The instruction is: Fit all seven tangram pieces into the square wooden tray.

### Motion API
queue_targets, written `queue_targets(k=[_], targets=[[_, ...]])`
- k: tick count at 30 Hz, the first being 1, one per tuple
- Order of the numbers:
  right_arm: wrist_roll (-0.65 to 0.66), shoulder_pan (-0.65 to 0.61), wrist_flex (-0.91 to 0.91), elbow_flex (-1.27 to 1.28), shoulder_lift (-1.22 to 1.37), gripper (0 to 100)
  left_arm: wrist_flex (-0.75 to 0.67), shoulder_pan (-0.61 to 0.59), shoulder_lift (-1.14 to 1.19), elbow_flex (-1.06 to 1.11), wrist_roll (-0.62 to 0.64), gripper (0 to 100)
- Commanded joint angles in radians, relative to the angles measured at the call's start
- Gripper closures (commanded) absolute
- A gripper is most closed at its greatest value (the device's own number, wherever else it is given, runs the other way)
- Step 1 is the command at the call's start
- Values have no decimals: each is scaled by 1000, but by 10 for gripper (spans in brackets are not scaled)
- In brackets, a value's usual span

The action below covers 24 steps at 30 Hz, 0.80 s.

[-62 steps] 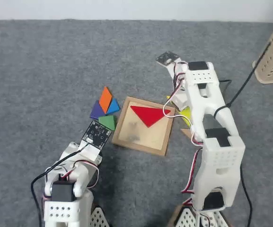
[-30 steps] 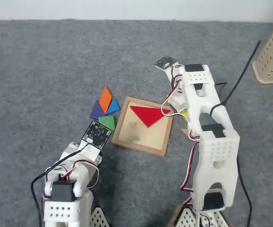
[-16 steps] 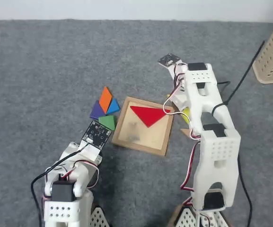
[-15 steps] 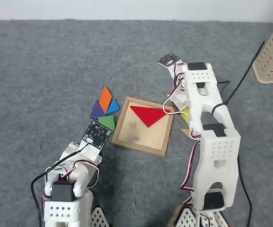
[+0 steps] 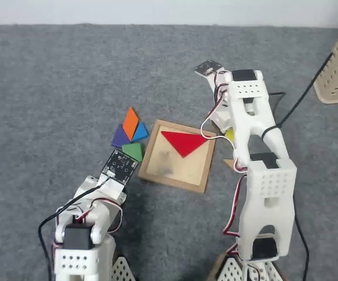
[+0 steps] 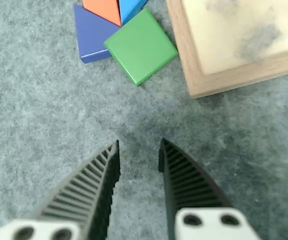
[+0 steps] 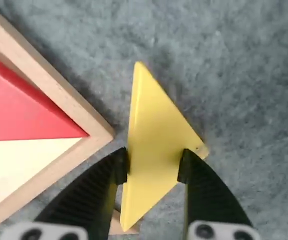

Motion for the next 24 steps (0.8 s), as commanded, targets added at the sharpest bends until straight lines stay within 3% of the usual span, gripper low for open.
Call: queue_targets(k=[1,10,16,24], targets=[[-12,13,18,-44,-21,865,-2,-5,-21,-12,11,881],[17,73,44,-38,-110,853,-2,-5,-21,-12,11,881],[23,36,64,-38,-119,739,-2,-5,-21,-12,11,881],[115,84,10,-44,-51,734,-2,-5,-21,-12,11,881]])
